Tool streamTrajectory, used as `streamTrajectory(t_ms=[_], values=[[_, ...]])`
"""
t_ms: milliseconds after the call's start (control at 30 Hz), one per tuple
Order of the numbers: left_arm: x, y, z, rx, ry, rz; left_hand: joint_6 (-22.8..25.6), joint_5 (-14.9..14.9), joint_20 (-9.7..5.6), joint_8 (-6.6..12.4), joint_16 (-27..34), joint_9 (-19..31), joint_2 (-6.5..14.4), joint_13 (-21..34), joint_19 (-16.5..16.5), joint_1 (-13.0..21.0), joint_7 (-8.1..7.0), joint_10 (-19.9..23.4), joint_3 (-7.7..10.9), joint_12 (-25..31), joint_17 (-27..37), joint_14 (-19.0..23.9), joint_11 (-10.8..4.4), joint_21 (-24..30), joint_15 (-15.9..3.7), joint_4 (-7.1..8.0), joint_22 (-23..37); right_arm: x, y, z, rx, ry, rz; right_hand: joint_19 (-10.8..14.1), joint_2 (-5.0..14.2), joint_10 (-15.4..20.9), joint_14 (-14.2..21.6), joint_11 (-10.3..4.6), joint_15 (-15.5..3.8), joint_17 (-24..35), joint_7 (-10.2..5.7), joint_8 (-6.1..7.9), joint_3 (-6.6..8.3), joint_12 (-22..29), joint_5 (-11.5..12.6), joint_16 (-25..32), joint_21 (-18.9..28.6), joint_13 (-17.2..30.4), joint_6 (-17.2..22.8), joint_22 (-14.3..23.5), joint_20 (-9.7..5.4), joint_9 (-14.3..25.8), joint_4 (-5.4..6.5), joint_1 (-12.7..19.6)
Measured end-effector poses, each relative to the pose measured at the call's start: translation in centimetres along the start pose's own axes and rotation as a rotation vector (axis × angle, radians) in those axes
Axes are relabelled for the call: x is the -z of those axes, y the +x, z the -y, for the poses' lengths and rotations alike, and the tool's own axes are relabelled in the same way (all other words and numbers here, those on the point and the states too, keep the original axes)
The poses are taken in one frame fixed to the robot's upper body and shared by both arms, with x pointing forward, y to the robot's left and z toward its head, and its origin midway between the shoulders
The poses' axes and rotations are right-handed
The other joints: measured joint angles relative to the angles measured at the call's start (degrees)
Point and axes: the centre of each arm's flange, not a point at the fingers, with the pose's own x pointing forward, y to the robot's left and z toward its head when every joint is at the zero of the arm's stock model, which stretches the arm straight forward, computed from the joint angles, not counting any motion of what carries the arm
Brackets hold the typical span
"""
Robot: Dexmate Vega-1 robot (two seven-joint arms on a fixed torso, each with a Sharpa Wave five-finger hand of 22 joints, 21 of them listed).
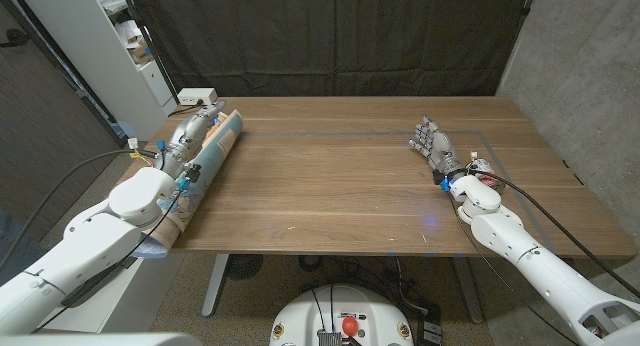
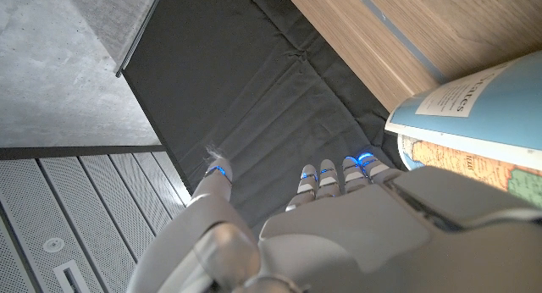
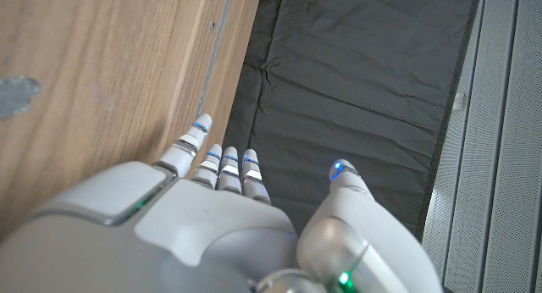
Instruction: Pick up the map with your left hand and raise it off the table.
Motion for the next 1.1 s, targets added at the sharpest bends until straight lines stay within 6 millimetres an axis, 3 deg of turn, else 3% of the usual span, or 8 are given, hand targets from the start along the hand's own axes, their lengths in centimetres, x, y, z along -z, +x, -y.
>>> streamTrajectory(t_ms=[1100], values=[[0.7, -2.6, -3.4, -0.085, 0.07, -0.066, 0.6, 0.0, 0.3, 0.0, 0.0, 0.0, 0.0, 0.0, 0.3, 0.5, 0.01, 0.5, 0.23, 0.0, 0.0, 0.3, 0.11, 0.0, -0.32, -0.71, 0.0, 0.8, 1.4, -1.2, -0.016, 0.002, -0.02, 0.0, 0.39, 0.3, 0.3, 0.31, 0.32, -0.3, 0.0, 0.0, 0.0, 0.0, 0.0, 0.2, 0.0, 0.0, 0.0, 0.0, 0.0, 0.0, 0.01, -0.4]])
